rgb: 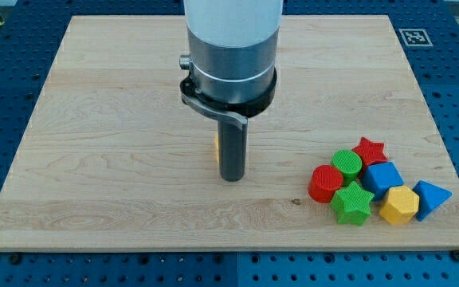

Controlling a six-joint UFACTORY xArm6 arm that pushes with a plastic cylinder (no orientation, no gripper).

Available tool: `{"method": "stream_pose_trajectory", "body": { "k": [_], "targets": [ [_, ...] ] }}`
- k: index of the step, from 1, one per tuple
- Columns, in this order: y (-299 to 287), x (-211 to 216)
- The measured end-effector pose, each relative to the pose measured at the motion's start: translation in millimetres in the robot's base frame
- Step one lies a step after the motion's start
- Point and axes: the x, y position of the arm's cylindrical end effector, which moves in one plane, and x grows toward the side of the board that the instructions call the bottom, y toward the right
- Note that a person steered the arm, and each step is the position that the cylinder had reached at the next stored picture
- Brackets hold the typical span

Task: Move red circle into the yellow heart

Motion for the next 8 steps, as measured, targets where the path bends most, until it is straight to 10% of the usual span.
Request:
{"method": "stream_pose_trajectory", "body": {
  "k": [3,8],
  "targets": [
    [125.3,67.8],
    [166.9,81.3]
  ]
}}
